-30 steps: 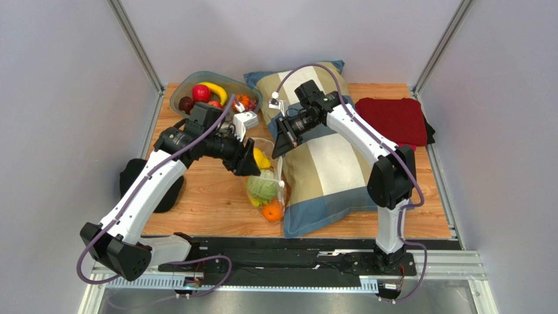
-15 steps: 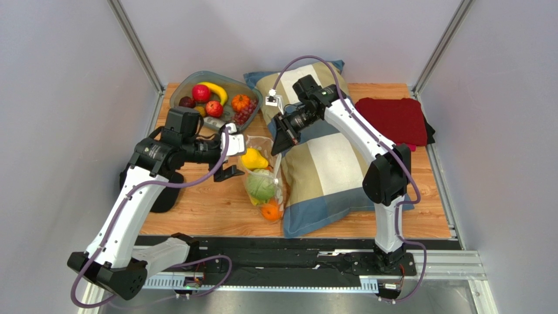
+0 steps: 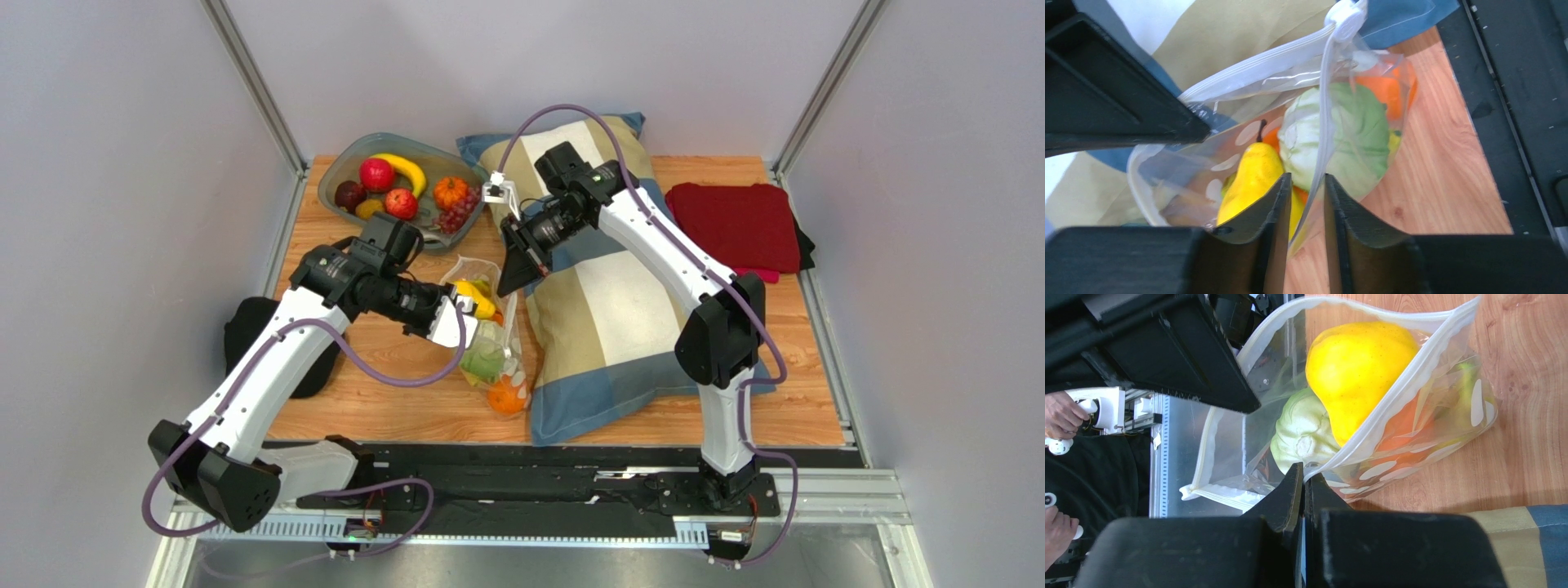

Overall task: Place the food in the zip-top bag and seal the zipper
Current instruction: Adjust the zipper food storage bag at the center of the board.

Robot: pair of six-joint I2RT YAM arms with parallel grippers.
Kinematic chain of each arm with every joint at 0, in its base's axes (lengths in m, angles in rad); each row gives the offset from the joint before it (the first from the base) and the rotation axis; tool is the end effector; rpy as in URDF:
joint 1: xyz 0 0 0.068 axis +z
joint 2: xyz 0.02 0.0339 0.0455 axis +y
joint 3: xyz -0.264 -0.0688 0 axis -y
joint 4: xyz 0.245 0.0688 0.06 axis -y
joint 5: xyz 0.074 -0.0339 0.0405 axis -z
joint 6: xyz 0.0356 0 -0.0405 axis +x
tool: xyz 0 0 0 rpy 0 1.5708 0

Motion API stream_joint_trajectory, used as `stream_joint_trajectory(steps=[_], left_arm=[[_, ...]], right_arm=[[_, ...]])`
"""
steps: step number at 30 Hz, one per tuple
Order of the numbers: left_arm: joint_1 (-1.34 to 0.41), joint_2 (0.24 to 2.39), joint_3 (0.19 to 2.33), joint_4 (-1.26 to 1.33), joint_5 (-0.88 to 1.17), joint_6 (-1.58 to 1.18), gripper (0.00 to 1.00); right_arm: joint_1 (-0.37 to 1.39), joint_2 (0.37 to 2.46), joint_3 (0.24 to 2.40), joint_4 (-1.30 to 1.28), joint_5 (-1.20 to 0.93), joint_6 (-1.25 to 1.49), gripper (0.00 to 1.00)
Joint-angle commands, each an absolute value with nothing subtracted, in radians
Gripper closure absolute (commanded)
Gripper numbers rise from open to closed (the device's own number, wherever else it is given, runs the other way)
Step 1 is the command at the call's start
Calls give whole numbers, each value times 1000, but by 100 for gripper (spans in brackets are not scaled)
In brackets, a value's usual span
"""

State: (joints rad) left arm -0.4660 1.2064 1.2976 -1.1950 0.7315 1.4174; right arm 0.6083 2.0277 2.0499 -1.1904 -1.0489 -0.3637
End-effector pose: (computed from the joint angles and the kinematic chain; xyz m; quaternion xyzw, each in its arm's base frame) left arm 0.1766 -0.1155 0.3525 0.7833 0.4677 -0.2104 0.3514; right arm 0.3238 0.2631 0.3314 -0.4847 0.7032 0.5081 0.1119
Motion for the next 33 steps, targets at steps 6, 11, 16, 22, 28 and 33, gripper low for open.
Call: stream_joint_trajectory(steps=[6,11,16,22,28,33], left_arm=[[-526,1178,1316,-1189,827,1240,100],[-526,1121,1223,-1002,815,888,100],[-528,1098,1167,-813,770,554,100],[-532,1117,1187,-683,738,289,100],[-545,1146,1242,-663,719,195,100],[-552,1140,1244,-681,704,175,100]], right_arm=[[635,2011,2148,-1069,-1046,-217,67],[591,1904,2079,-1027,-976,-192,10],[497,1725,1866,-934,-962,-196,9],[436,1448,1537,-887,-953,-288,9],[463,1119,1114,-475,-910,-206,12],[604,1064,977,-287,-746,-184,20]])
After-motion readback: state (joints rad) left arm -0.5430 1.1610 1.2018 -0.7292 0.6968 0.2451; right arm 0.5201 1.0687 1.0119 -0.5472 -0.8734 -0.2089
